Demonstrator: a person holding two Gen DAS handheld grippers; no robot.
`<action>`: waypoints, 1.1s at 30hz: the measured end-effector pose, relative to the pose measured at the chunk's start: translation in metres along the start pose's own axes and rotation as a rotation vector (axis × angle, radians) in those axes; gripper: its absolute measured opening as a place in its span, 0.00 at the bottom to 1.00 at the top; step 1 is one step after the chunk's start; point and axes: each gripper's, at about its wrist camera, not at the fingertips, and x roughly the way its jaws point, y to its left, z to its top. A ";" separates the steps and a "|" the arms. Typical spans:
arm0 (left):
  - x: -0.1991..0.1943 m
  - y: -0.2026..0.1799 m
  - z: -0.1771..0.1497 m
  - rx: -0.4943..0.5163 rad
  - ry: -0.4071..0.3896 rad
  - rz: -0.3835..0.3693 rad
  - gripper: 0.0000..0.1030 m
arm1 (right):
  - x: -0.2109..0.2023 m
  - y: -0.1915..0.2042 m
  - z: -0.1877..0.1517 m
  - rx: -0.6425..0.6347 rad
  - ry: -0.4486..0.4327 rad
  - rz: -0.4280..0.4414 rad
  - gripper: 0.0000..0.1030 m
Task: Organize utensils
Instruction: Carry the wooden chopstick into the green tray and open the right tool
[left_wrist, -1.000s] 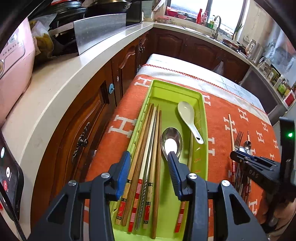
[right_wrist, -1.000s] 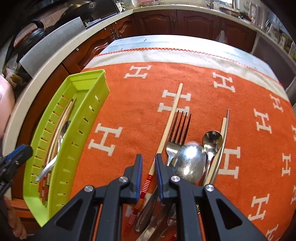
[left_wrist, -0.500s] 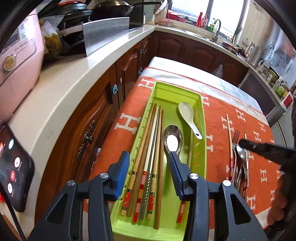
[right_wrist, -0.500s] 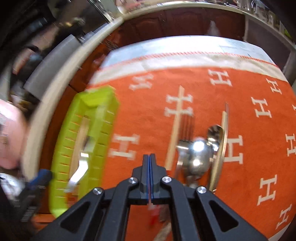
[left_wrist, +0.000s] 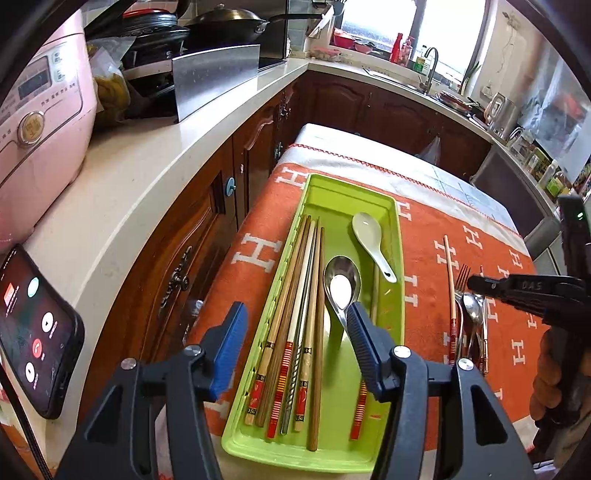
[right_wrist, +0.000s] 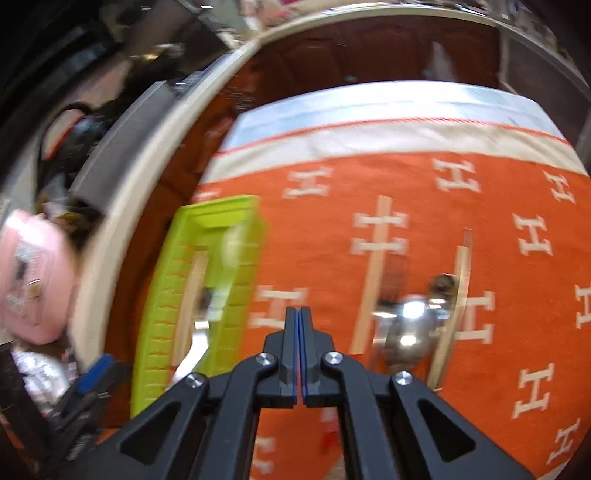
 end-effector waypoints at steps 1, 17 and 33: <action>0.001 0.000 0.001 -0.001 0.003 -0.003 0.53 | 0.006 -0.008 0.000 0.025 0.020 0.000 0.01; 0.017 -0.003 -0.001 -0.012 0.035 -0.051 0.60 | 0.029 -0.006 -0.004 0.027 0.063 -0.099 0.01; 0.023 -0.009 -0.005 0.001 0.055 -0.063 0.60 | 0.038 -0.008 -0.015 -0.009 0.043 -0.161 0.16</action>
